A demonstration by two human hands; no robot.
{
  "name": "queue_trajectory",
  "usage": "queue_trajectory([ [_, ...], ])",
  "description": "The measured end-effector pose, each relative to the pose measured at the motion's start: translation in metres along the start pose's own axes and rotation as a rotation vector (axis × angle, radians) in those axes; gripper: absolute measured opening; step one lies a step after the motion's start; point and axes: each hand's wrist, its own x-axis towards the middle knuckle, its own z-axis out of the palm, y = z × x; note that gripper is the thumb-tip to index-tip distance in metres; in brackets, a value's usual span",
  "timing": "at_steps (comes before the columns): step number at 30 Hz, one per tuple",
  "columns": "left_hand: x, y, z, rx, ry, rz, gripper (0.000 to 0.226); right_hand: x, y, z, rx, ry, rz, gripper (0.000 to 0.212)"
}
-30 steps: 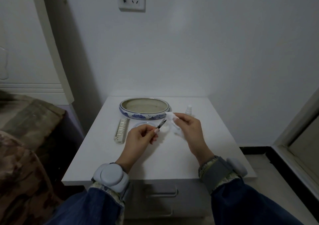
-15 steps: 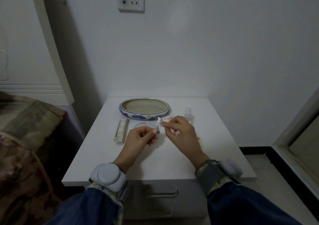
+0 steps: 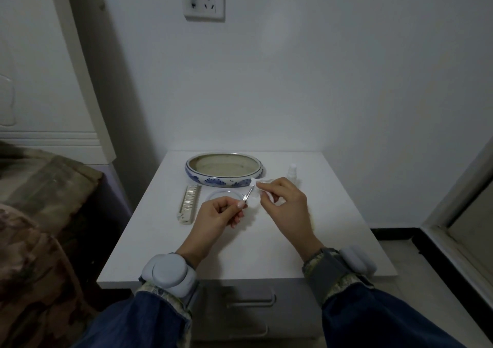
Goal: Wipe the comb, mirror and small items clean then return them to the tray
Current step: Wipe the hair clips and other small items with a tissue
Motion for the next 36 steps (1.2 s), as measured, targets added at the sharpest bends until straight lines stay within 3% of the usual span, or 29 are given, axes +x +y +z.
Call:
queue_trajectory([
  [5, 0.000, 0.000, 0.001, -0.003, -0.013, 0.002, 0.017, -0.002, 0.003, 0.002, -0.096, -0.022, -0.081, 0.021],
  [9, 0.001, -0.002, 0.001, -0.016, -0.010, 0.003, 0.017, 0.000, 0.004, 0.000, -0.093, -0.002, 0.108, 0.022],
  [12, 0.003, -0.004, 0.000, -0.048, -0.015, 0.012, 0.018, 0.006, -0.001, -0.007, 0.255, -0.017, 0.486, 0.024],
  [15, 0.004, -0.006, 0.000, -0.064, -0.026, 0.018, 0.016, 0.010, -0.001, -0.008, 0.669, -0.241, 0.790, 0.015],
  [18, 0.005, -0.007, 0.001, -0.054, -0.056, 0.009, 0.019, 0.008, -0.002, -0.008, 0.931, -0.494, 0.856, 0.022],
  [21, 0.004, -0.007, 0.001, -0.021, -0.079, 0.002, 0.019, 0.010, -0.005, -0.010, 1.015, -0.584, 0.868, 0.029],
  [23, 0.004, -0.008, 0.001, -0.010, -0.086, -0.005, 0.018, 0.010, -0.009, -0.011, 1.090, -0.561, 0.867, 0.028],
  [26, 0.004, -0.008, 0.001, -0.005, -0.079, -0.018, 0.017, 0.013, -0.008, -0.012, 1.173, -0.387, 0.910, 0.028],
  [28, 0.004, -0.007, 0.001, 0.001, -0.072, -0.025, 0.015, 0.016, -0.006, -0.012, 1.246, -0.269, 0.917, 0.016],
  [30, 0.003, -0.007, 0.002, 0.000, -0.068, -0.023, 0.014, 0.017, 0.000, -0.012, 1.168, -0.161, 0.842, 0.018],
  [32, 0.003, -0.008, 0.002, -0.002, -0.052, -0.024, 0.013, 0.016, 0.002, -0.013, 0.857, -0.037, 0.744, 0.010],
  [33, 0.004, -0.008, 0.001, 0.001, -0.043, -0.029, 0.014, 0.014, 0.001, -0.013, 0.668, 0.013, 0.668, 0.017],
  [36, 0.005, -0.010, 0.000, 0.058, -0.012, -0.026, 0.017, 0.008, -0.008, -0.010, 0.296, -0.108, 0.291, 0.024],
])
